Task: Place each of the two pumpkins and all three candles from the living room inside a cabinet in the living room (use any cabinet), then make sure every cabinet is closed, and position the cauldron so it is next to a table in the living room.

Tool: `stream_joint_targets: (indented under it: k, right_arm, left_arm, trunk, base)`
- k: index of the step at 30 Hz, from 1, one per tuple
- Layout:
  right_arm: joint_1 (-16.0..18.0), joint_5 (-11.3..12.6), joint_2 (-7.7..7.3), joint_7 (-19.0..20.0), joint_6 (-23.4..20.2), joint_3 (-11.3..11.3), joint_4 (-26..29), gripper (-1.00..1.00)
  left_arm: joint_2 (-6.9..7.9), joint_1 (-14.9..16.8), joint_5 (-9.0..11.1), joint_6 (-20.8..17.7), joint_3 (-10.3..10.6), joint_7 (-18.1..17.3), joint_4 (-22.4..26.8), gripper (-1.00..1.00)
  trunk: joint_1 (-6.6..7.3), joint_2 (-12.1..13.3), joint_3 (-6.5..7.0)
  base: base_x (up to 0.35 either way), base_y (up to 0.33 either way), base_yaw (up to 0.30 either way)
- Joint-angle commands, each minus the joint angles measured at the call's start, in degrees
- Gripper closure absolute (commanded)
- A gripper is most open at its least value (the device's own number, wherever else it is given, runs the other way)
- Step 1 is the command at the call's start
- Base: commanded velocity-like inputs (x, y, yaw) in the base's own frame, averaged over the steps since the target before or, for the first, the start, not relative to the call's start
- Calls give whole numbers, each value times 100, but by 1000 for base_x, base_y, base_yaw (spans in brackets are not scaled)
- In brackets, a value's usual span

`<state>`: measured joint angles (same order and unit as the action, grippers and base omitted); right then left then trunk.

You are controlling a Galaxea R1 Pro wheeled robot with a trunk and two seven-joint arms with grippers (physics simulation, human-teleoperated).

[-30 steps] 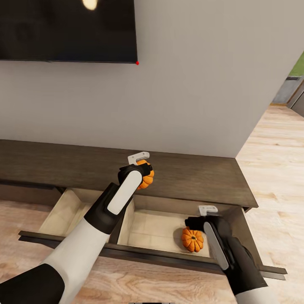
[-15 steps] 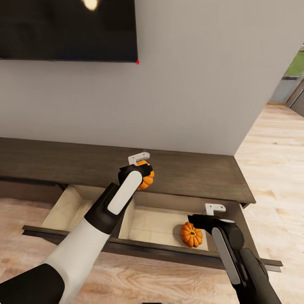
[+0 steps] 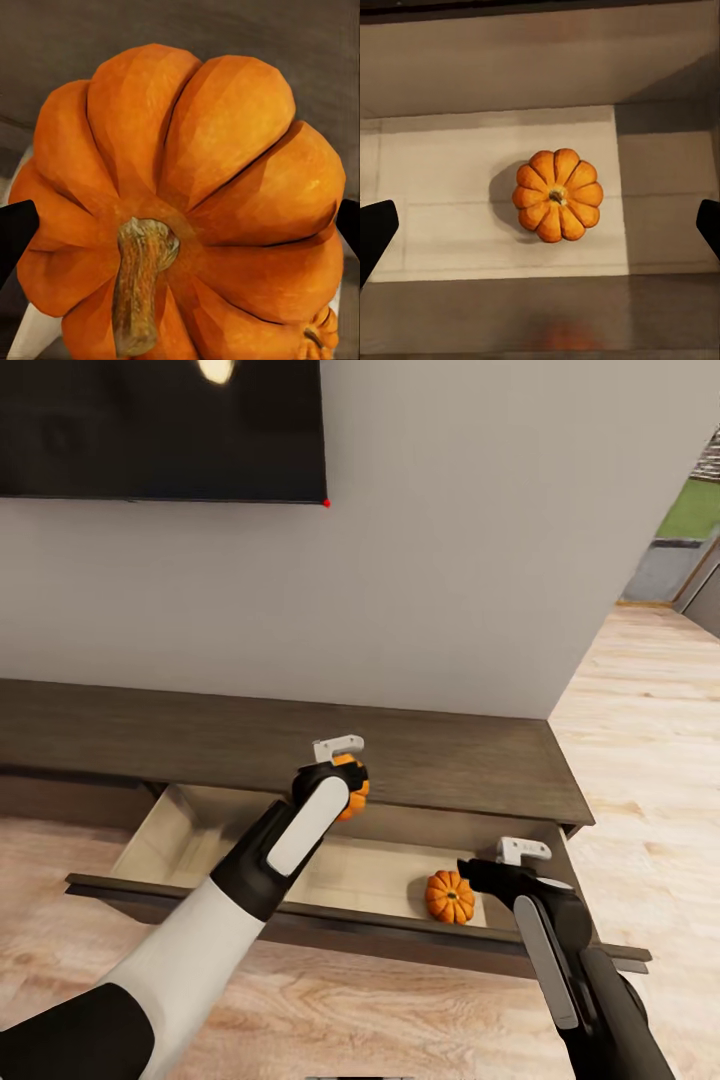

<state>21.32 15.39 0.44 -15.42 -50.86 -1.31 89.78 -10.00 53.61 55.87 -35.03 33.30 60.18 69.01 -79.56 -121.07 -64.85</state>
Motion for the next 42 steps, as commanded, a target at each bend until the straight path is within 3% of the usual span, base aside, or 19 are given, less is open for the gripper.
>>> stream_joint_targets:
  k: [1, 12, 19, 24, 26, 28, 29, 32, 37, 42]
  right_arm:
    - [3, 60, 2, -58, 8, -3, 5, -100]
    - [3, 60, 5, -45, 75, 101, 5, -100]
    - [13, 60, -71, -39, 143, 243, 10, -100]
    - [273, 19, -306, -58, 1137, 320, 13, -100]
    - [375, -38, -365, -69, 2066, 362, 13, -100]
    - [400, -84, -437, -76, 2613, 431, 9, -100]
    - [410, -108, -552, -71, 2919, 586, 1, -100]
    - [415, -126, -716, -47, 3168, 905, -51, -100]
    - [412, -156, -756, -48, 3203, 984, -83, -100]
    - [408, -214, -756, -49, 2922, 997, -136, -100]
  left_arm:
    - [1, 8, 8, -30, 34, 50, -28, 100]
    - [1, 4, 27, -58, 80, 39, -343, 100]
    - [0, 6, 29, -529, 76, 31, -596, 100]
    - [0, 9, 29, -802, 62, 29, -607, 100]
    - [0, 7, 27, -827, 57, 32, -608, 100]
    - [0, 8, 24, -832, 52, 35, -598, 100]
    - [0, 8, 18, -835, 43, 36, -584, 100]
    - [0, 6, 13, -838, 54, 32, -561, 100]
    - [0, 7, 23, -852, 51, 30, -571, 100]
    - [0, 7, 28, -856, 73, 35, -597, 100]
  trunk:
    - [1, -2, -4]
    - [1, -2, 50]
    - [1, -2, 69]
    - [1, -2, 70]
    - [1, -2, 70]
    - [1, -2, 70]
    - [1, -2, 70]
    - [1, -2, 70]
    - [1, -2, 70]
    - [1, -2, 70]
  base:
    - [-2, 0, 0]
    - [0, 0, -172]
    - [0, 0, -120]
    - [0, 0, -7]
    - [0, 0, -1]
    - [0, 0, 0]
    - [0, 0, 0]
    - [0, 0, 0]
    - [-1, 0, 0]
    - [-188, -39, 0]
